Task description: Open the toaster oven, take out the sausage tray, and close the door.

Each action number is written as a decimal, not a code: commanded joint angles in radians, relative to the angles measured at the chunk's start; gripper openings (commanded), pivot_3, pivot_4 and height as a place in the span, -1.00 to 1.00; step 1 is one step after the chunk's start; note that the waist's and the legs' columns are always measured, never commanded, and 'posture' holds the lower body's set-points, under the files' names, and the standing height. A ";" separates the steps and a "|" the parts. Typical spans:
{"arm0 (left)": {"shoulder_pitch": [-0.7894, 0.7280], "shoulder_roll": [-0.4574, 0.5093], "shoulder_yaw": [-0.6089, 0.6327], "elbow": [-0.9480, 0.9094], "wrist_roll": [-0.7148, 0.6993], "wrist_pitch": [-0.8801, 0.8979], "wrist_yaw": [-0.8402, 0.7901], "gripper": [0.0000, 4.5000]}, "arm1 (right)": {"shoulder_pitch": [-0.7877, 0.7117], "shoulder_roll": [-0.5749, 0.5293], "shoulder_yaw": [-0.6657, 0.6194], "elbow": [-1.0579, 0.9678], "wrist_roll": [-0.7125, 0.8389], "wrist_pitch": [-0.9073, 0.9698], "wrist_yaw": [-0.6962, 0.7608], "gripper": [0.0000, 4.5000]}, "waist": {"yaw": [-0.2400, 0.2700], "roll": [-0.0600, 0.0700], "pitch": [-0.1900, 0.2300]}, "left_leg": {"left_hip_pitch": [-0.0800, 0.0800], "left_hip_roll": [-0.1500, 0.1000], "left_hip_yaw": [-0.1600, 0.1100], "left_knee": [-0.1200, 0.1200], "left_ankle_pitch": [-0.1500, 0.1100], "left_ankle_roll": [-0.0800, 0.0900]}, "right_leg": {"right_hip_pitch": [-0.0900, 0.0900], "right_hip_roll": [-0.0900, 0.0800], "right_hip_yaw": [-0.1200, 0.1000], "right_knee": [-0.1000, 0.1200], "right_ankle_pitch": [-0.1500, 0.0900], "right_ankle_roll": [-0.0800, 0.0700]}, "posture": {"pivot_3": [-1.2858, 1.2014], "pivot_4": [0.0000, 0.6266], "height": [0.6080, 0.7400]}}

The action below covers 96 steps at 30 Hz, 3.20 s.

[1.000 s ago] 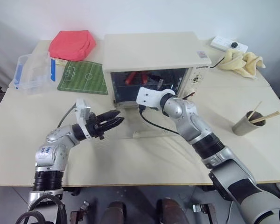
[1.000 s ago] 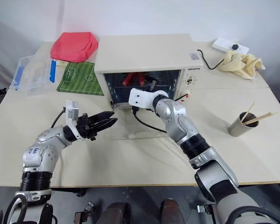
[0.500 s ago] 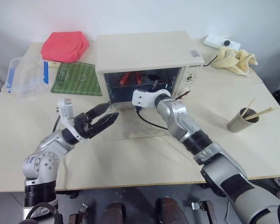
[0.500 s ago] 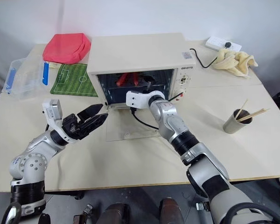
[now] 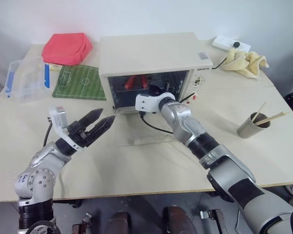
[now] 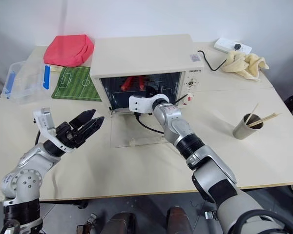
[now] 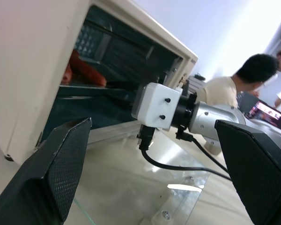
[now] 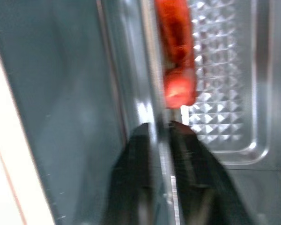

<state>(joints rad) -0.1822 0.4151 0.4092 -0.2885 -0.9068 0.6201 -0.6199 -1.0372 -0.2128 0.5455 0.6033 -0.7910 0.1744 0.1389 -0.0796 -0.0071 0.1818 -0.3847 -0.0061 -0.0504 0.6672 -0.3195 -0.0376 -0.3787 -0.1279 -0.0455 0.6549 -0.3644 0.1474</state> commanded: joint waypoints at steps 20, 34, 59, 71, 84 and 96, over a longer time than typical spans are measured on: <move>-0.073 0.028 -0.002 0.068 -0.008 -0.019 0.029 1.00 | 0.014 -0.035 -0.054 -0.211 0.026 -0.036 0.053 -0.99 | -0.001 0.000 0.000 | 0.000 0.000 0.001 -0.002 0.000 0.000 | 0.000 0.000 0.000 -0.002 0.000 0.000 | 0.03 -0.52 1.00; -0.328 0.086 -0.147 0.391 0.151 -0.124 -0.211 1.00 | -0.017 -0.014 -0.046 -0.150 0.044 -0.080 0.046 -0.99 | -0.008 0.000 0.000 | -0.001 0.000 0.004 -0.003 0.000 0.000 | -0.002 0.001 -0.001 -0.002 0.000 0.000 | 0.03 -0.52 1.00; -0.461 0.087 -0.108 0.541 0.192 -0.149 -0.261 1.00 | 0.113 -0.084 -0.042 -0.358 -0.013 -0.069 0.108 -0.99 | -0.008 0.000 0.000 | -0.004 0.000 0.006 -0.003 0.000 0.000 | -0.012 -0.001 -0.001 0.006 0.000 0.000 | 0.03 -0.52 1.00; -0.468 0.094 -0.094 0.548 0.185 -0.142 -0.262 1.00 | 0.214 -0.141 -0.059 -0.520 -0.043 -0.069 0.130 -0.99 | -0.004 0.000 0.000 | -0.004 0.000 0.007 -0.002 0.000 0.000 | -0.012 -0.002 -0.001 0.006 0.000 0.000 | 0.03 -0.52 1.00; -0.481 0.099 -0.077 0.567 0.181 -0.140 -0.259 1.00 | 0.353 -0.200 -0.111 -0.730 -0.045 -0.059 0.167 -0.99 | 0.005 0.000 0.000 | -0.005 -0.001 0.006 -0.001 0.000 0.000 | -0.012 -0.002 -0.001 0.006 0.000 0.000 | 0.03 -0.52 1.00; -0.496 0.090 -0.064 0.590 0.199 -0.149 -0.264 1.00 | 0.362 -0.174 -0.091 -0.725 -0.127 -0.040 0.187 -0.88 | 0.024 0.000 0.000 | -0.005 -0.001 0.007 0.000 0.000 0.000 | -0.012 -0.002 -0.001 0.006 0.000 0.000 | 0.03 -0.52 1.00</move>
<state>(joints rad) -0.6610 0.4957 0.3326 0.3164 -0.7059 0.4880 -0.8800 -0.6299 -0.3980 0.4768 -0.0754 -0.8905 0.1334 0.3581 -0.0559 -0.0076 0.1816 -0.3899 -0.0073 -0.0432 0.6671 -0.3193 -0.0373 -0.3906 -0.1301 -0.0465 0.6612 -0.3643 0.1473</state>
